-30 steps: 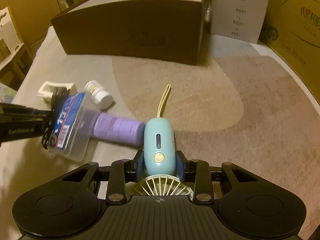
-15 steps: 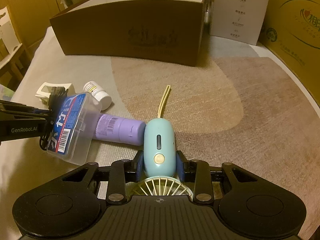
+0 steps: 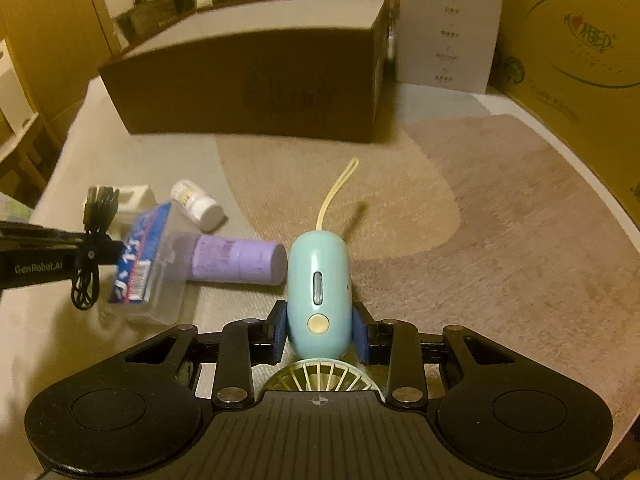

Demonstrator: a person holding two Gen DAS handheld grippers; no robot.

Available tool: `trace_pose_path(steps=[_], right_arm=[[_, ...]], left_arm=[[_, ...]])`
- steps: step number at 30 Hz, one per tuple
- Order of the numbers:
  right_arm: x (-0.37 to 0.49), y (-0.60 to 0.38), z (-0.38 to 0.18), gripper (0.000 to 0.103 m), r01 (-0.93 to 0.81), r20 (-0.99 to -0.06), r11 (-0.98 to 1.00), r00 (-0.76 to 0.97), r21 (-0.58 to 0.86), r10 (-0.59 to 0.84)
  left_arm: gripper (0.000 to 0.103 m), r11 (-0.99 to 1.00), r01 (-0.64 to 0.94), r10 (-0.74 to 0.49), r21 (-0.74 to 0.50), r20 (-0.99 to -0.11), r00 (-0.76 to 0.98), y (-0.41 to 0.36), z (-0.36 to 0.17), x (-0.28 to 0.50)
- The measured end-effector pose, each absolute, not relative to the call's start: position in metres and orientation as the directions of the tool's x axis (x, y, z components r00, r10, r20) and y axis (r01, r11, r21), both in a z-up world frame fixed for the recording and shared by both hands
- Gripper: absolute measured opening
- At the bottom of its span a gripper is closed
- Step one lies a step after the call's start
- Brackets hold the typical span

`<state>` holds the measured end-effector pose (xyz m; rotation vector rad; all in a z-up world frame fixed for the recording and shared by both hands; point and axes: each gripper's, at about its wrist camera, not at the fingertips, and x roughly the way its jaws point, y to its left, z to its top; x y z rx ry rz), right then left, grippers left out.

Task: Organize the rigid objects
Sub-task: 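Lift the USB cable and the mint fan up toward the brown box, then lower the cable into the box and open the left tool while the right tool releases the fan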

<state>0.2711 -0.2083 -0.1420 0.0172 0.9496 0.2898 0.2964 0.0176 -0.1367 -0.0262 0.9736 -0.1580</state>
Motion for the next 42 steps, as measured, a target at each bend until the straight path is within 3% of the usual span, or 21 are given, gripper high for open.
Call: trace_pose_path(steps=[24,42], right_arm=[[0.225,-0.206,-0.071,0.033,-0.269,-0.685,0.945,0.655,0.184,0.32],[0.263,-0.205,-0.016,0.033,-0.342,-0.606,0.915,0.689,0.212,0.398]], left_arm=[[0.014,0.99,0.112,-0.138,-0.085,-0.73,0.669,0.032,-0.069,0.235],[0.014,0.991,0.133,-0.113,-0.017,-0.647,0.754,0.047,-0.013,0.277]])
